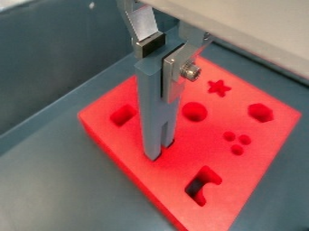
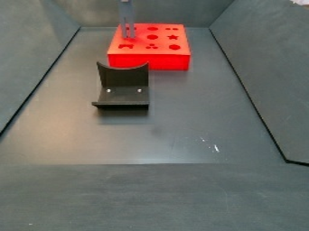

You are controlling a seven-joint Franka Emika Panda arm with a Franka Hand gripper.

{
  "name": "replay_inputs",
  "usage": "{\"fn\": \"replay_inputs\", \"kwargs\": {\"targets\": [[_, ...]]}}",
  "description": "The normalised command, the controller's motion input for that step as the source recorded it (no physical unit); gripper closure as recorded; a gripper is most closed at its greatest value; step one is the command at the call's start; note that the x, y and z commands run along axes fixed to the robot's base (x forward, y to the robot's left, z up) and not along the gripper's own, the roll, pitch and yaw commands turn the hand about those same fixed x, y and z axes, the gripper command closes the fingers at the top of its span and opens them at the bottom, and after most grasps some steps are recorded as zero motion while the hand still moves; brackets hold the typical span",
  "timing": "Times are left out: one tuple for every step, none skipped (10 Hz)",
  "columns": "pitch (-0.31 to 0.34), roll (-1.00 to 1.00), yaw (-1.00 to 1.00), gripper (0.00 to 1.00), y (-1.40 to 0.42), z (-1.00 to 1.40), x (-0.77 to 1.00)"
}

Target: Insert the double-square object.

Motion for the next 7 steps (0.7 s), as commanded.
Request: {"fn": "replay_inputs", "kwargs": {"targets": [[0.000, 0.06, 0.09, 1.00, -0.01, -0.39, 0.19], [0.000, 0.10, 0.00, 1.00, 0.00, -0.43, 0.19], [0.000, 0.07, -0.13, 1.00, 0.08, -0.49, 0.17], [-0.007, 0.11, 0.00, 1.00, 0.21, -0.51, 0.00], [-0.107, 0.12, 0.57, 1.00, 0.36, -0.44, -0.02], [-0.090, -0.03, 0.01, 1.00, 0.01, 0.00, -0.04], [0.000, -0.05, 0.00, 1.00, 0.07, 0.00, 0.00]]}}
